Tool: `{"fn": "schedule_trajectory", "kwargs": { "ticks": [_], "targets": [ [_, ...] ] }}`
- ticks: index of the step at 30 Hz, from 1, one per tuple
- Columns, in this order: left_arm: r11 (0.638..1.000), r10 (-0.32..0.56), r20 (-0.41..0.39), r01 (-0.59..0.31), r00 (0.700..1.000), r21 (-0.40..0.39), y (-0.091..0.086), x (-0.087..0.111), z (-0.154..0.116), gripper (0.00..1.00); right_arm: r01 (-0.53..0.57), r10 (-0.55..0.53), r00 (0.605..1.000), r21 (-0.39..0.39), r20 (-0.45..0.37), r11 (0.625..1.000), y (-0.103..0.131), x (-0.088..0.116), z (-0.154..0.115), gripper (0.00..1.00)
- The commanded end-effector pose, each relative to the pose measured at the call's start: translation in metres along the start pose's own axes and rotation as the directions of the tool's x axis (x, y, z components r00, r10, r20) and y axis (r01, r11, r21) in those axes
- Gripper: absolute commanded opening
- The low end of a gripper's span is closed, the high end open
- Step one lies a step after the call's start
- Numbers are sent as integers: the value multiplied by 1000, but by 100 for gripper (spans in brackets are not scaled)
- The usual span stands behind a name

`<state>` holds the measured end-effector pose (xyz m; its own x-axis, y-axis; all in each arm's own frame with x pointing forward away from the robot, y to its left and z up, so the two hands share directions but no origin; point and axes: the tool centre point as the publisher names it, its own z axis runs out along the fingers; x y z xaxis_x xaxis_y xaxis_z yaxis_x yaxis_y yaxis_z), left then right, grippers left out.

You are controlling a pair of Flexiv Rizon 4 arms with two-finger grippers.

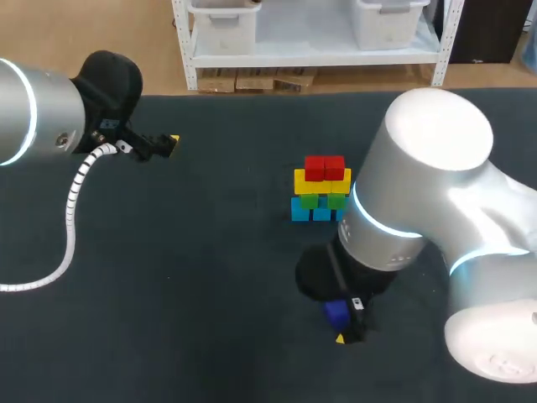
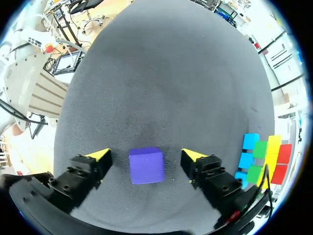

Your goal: Place the blue cubes, place green cubes on the blue cubes, place the yellow cubes on the green cubes, then place the red cubes on the yellow cubes, and place purple cube on the red cubes.

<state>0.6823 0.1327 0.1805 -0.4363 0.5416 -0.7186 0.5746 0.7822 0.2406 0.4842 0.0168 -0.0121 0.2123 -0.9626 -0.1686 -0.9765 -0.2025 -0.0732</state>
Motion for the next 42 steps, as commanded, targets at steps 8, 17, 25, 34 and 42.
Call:
{"fn": "schedule_trajectory", "kwargs": {
  "ticks": [8, 17, 25, 34, 42],
  "targets": [
    [1000, 1, 1, -1, 1000, 6, 1, 0, 0, 100, 24, -23, 999, 54, -33, 998, 3, 3, -3, 31],
    [1000, 1, 1, -1, 1000, 6, 1, 0, 0, 100, 41, -37, 998, 58, -60, 998, 9, 5, -17, 0],
    [1000, 1, 1, -1, 1000, 6, 1, 0, 0, 100, -5, 8, 999, 47, -52, 999, 6, 12, -66, 0],
    [1000, 1, 1, -1, 1000, 6, 1, 0, 0, 100, -10, 11, 1000, 57, -29, 998, -21, 11, -108, 0],
    [1000, 1, 1, -1, 1000, 6, 1, 0, 0, 100, -26, 27, 999, 37, -27, 999, -46, 2, -134, 0]
  ]
}}
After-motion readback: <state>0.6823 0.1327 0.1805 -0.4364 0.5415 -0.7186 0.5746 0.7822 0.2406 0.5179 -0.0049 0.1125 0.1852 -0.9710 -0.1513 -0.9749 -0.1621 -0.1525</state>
